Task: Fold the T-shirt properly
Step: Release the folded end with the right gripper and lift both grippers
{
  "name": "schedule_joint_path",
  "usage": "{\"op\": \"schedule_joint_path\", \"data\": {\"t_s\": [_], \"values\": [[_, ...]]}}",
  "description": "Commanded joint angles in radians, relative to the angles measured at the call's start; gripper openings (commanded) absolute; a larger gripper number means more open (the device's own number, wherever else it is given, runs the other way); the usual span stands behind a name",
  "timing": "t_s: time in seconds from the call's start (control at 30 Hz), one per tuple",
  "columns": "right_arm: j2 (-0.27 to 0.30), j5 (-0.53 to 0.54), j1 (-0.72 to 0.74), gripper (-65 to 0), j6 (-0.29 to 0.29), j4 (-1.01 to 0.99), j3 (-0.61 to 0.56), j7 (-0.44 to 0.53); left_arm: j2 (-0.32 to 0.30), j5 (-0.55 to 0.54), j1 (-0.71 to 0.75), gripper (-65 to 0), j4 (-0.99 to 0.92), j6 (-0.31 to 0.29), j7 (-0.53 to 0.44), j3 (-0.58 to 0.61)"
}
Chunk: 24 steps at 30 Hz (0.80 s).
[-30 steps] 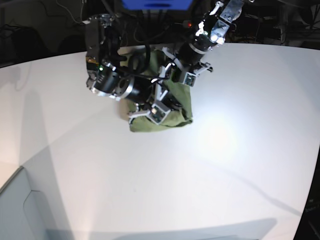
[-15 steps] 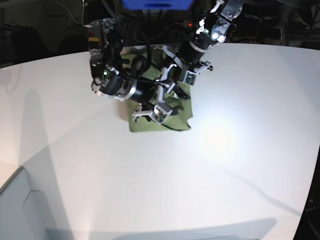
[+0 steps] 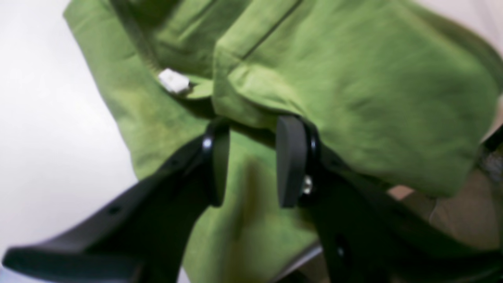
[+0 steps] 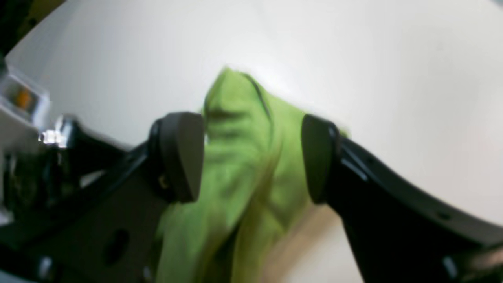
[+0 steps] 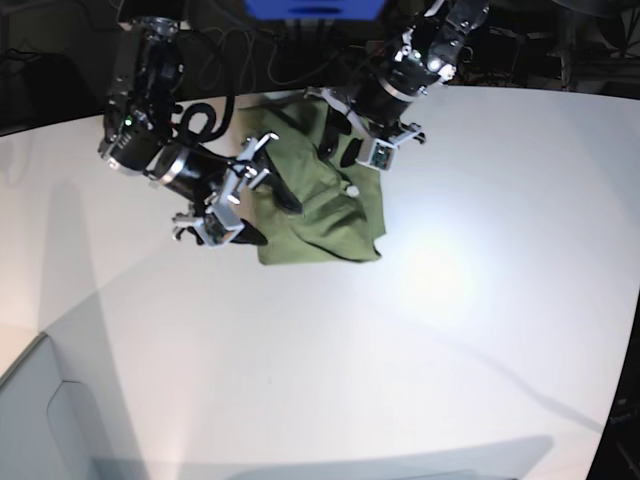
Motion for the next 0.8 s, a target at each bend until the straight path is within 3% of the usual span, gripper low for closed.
{"op": "schedule_joint_path", "data": {"t_s": [0.0,0.57,0.63,0.77], "values": [[0.007,0.042,-0.001,-27.0,0.011,0.015,-0.001,0.031,-0.002,-0.001,0.016,-44.8,0.024,-0.005,-0.02,-0.016],[0.007,0.042,-0.025,-28.3,0.011,-0.146,-0.034,0.034,0.009,-0.002,0.169,-44.8,0.104,-0.01,-0.02,-0.315],[0.007,0.042,-0.028,-35.0,0.011,-0.138,-0.052,0.033,0.009,-0.002,0.169,-44.8,0.104,-0.007,-0.02,-0.344],[0.012,0.04,-0.03,-55.6,0.011,-0.115,-0.143,0.031,0.01,-0.002,0.169,-44.9,0.104,-0.007,-0.02,-0.404]]}}
